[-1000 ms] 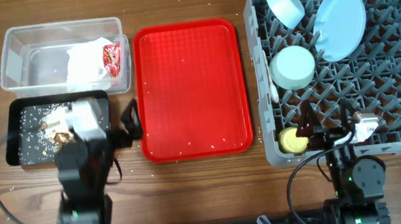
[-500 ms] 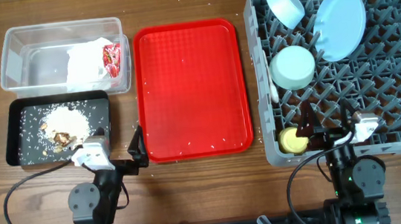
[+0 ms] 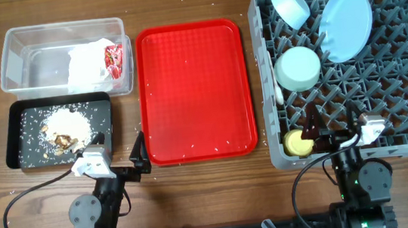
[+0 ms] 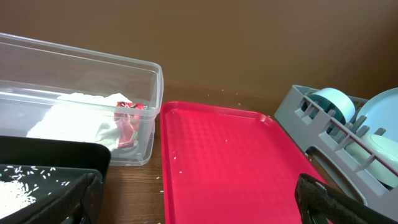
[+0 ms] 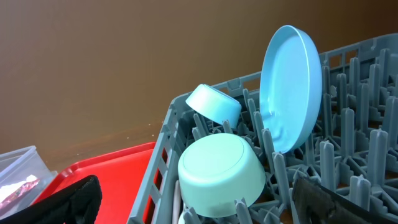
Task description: Sort waste into correct bins and load items into the dishwasher rack
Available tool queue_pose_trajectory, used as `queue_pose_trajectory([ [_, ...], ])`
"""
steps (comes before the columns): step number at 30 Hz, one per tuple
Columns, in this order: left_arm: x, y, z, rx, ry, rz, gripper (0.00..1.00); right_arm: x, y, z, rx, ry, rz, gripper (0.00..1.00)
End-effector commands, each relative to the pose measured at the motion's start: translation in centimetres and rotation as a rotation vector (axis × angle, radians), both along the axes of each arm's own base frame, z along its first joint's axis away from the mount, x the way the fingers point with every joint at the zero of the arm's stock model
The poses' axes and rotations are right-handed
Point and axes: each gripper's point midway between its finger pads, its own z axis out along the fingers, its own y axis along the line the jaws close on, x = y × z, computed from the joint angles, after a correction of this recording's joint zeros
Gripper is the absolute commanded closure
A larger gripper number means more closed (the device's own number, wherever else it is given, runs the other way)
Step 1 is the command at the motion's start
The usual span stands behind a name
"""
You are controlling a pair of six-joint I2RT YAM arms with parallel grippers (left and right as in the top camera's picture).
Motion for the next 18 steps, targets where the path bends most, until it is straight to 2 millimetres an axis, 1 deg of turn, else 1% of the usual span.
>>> queue_pose_trajectory([
  [1, 0.1, 0.5, -0.2, 0.022, -0.007, 0.025, 0.00, -0.1, 0.2, 0.2, 0.007, -0.011, 0.011, 0.00],
  [4, 0.3, 1.4, -0.2, 0.025, -0.018, 0.077, 0.00, -0.1, 0.2, 0.2, 0.007, -0.011, 0.010, 0.00],
  [6, 0.4, 1.6, -0.3, 0.025, -0.028, 0.089, 0.00, -0.1, 0.2, 0.2, 0.007, -0.011, 0.010, 0.01],
  [18, 0.4, 1.6, -0.2, 0.025, -0.028, 0.090, 0.00, -0.1, 0.2, 0.2, 0.007, -0.011, 0.010, 0.00],
])
